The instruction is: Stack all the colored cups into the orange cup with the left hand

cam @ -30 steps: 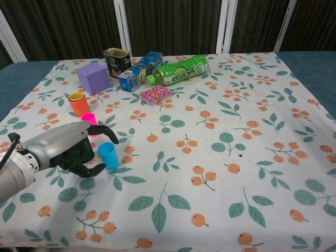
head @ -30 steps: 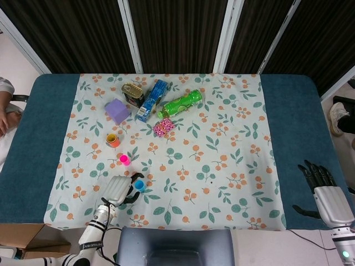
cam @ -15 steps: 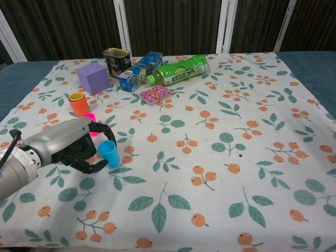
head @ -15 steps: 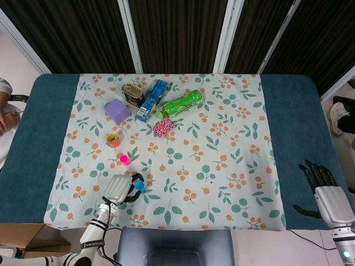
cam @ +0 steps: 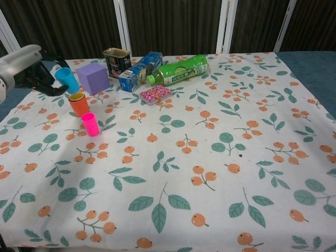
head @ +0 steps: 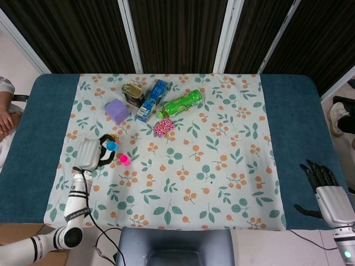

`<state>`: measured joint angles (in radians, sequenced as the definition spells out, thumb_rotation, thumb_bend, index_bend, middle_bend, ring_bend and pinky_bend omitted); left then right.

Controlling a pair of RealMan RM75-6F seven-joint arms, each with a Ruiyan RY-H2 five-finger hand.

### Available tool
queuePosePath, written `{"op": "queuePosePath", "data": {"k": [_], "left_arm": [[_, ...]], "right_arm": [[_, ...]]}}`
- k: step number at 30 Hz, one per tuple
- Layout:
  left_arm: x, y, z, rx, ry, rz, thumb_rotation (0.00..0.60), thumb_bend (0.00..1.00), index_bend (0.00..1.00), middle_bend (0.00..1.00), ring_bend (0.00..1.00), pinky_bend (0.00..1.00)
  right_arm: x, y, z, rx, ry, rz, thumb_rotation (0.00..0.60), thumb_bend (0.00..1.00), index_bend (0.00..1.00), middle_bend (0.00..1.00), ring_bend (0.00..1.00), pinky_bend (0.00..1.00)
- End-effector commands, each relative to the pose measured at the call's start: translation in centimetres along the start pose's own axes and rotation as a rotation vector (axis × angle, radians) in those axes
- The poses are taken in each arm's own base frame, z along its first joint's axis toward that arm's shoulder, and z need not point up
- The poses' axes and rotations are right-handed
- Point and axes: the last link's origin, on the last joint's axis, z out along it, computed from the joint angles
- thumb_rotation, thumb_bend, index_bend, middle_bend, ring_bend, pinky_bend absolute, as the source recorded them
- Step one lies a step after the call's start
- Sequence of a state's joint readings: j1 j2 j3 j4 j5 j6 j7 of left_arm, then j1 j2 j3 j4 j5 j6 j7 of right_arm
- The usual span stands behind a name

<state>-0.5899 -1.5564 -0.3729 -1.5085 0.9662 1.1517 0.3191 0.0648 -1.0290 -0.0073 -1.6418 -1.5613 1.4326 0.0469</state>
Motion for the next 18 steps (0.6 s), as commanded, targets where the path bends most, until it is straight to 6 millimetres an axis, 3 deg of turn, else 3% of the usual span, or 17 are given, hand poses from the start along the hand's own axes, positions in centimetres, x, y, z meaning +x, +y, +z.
{"op": "queuePosePath", "data": {"k": [1,9,18], "left_arm": [[1.0,-1.3,3.2,0.085,0.053,0.027,0.6,0.38,0.61,1.0,1.0,1.0],[-0.7,-1.3,5.5,0.126,0.039,0.053,0.6,0.38,0.61,1.0,1.0,1.0],[-2.3,-0.8,5.9,0.108,0.009,0.092,0.6,0.38,0.61,1.0,1.0,1.0]], "right_arm": [[0.1,-0.1,-0.1,0.002,0.006,-0.001,0.6,0.15,0.0,0.0,0.0,0.0],[0.6,0.4,-0.1,-0.019,0.024,0.009,0.6,0.15,0.0,0.0,0.0,0.0],[0.6,0.5,-0.1,-0.027,0.026,0.006,0.6,0.15,0.0,0.0,0.0,0.0]]}}
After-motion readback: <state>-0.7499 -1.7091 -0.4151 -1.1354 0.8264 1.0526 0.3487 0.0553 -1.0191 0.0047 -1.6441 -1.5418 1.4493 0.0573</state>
